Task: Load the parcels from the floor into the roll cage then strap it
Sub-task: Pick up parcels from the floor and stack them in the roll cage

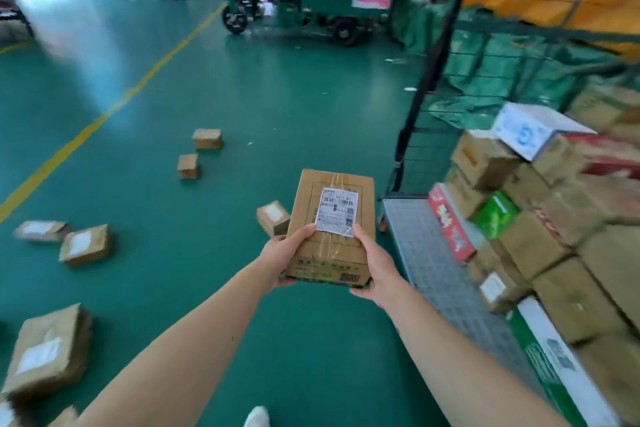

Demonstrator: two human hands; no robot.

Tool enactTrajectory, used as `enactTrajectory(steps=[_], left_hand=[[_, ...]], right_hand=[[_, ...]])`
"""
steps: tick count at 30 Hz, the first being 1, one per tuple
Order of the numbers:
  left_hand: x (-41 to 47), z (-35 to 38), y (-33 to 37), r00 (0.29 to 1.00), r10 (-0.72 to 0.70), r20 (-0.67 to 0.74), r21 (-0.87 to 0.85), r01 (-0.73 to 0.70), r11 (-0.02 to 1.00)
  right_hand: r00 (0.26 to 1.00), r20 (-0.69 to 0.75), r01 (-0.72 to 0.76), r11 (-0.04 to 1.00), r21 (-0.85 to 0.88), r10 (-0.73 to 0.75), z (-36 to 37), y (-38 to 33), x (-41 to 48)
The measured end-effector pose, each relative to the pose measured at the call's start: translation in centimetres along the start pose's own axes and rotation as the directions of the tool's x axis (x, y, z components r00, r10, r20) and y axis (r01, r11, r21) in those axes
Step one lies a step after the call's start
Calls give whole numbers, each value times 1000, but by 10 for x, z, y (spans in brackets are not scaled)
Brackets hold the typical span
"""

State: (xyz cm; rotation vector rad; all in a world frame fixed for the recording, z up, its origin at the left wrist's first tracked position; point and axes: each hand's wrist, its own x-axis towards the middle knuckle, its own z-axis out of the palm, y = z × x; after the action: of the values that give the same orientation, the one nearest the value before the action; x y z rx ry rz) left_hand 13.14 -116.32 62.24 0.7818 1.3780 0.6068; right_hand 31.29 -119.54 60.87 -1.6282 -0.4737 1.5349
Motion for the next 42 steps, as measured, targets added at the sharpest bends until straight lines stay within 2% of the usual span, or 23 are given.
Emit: enactTrajectory(steps=[7,12,17,22,26,31,37,42], left_hand=[[69,80,78,960,-16,278,287,-67,956],[88,151,86,873,-102,478,419,-124,900],[91,232,70,767,-195,611,510,-193,838],[90,319,55,670,-255,697,539,-255,803],[87,394,48,621,-281,732,560,-314,767],[78,479,43,558,-341,757,575,-319,753],[72,561,25,484,-419,769,596,-303,744],[74,631,10,434,-494,754,639,-307,706]], right_hand=[[952,-306,108,957,271,-21,-52,-42,19],[876,-480,172,896,410,52,-97,-34,9],[784,-603,254,808,531,150,-152,-21,-13],[687,-676,296,748,594,266,-217,-12,-20],[635,-710,342,713,612,305,-281,-19,-25],[589,-743,386,697,605,319,-353,-31,-34],[514,-764,473,614,632,390,-410,-33,-47],[388,-778,567,538,624,493,-455,-35,-44]])
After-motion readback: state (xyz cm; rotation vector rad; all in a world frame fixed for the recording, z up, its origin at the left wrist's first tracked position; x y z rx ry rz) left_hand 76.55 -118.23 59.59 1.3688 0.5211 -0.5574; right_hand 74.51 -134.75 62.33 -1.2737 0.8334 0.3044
